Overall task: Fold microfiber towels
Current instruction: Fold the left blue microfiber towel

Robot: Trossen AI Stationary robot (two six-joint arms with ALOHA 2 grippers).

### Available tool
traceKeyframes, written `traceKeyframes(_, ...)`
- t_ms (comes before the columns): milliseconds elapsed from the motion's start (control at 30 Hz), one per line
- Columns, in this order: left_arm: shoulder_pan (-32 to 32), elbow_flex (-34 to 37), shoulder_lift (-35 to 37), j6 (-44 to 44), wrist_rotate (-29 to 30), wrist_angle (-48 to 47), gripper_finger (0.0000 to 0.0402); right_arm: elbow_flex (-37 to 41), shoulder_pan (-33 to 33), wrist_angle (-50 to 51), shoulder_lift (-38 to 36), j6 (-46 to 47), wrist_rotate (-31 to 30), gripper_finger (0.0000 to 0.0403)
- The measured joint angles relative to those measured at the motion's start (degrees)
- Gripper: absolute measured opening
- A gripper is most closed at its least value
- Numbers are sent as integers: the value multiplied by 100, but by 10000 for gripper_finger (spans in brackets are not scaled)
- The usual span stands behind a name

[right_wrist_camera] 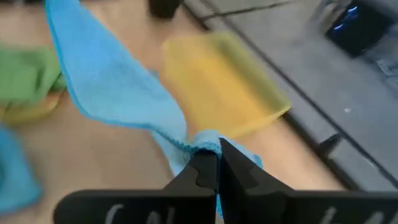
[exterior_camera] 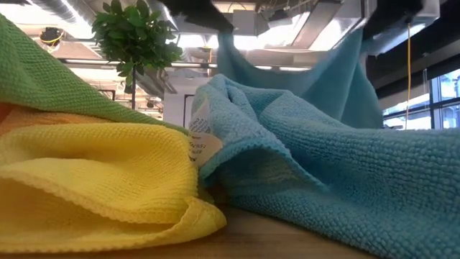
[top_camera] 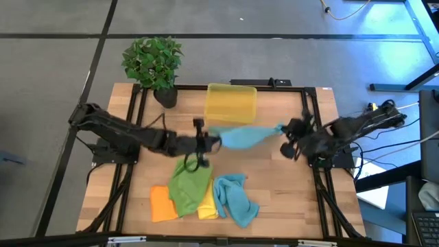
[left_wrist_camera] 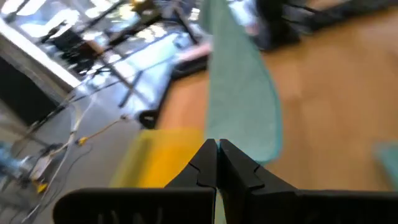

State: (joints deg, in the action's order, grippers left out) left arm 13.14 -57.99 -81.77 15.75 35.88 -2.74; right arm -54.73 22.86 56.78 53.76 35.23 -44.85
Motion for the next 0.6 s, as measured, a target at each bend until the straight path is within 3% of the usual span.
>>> traceKeyframes(400, 837, 1394, -23, -1117, 92, 589, 0, 1593, 1670, -1207, 927, 2061, 620, 0)
traceKeyframes(600, 868, 1477, -29, -1274, -926, 638, 0, 1818, 1937, -1514, 1399, 2489, 830, 0)
